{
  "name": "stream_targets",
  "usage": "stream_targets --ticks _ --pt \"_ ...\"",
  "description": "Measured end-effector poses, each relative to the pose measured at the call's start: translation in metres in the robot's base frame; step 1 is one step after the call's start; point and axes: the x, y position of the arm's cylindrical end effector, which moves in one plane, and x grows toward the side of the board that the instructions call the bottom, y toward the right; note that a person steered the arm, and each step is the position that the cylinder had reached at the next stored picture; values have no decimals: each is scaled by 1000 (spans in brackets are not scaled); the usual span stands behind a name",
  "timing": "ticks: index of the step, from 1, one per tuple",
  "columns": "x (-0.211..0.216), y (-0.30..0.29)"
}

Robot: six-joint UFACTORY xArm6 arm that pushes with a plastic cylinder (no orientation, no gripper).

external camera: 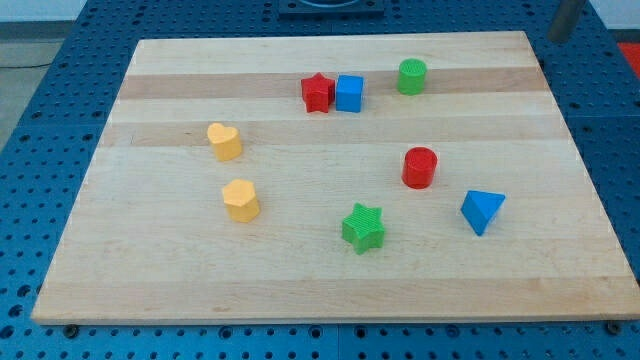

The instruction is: Push the green circle to the bottom right corner of the board

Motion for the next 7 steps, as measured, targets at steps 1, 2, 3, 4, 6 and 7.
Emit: stream_targets --ticks 1,2,3,4,6,7 --pt "3 -1" --pt "3 -3" --pt "12 -42" --pt "8 -101" --pt "7 -244" --pt "7 -247"
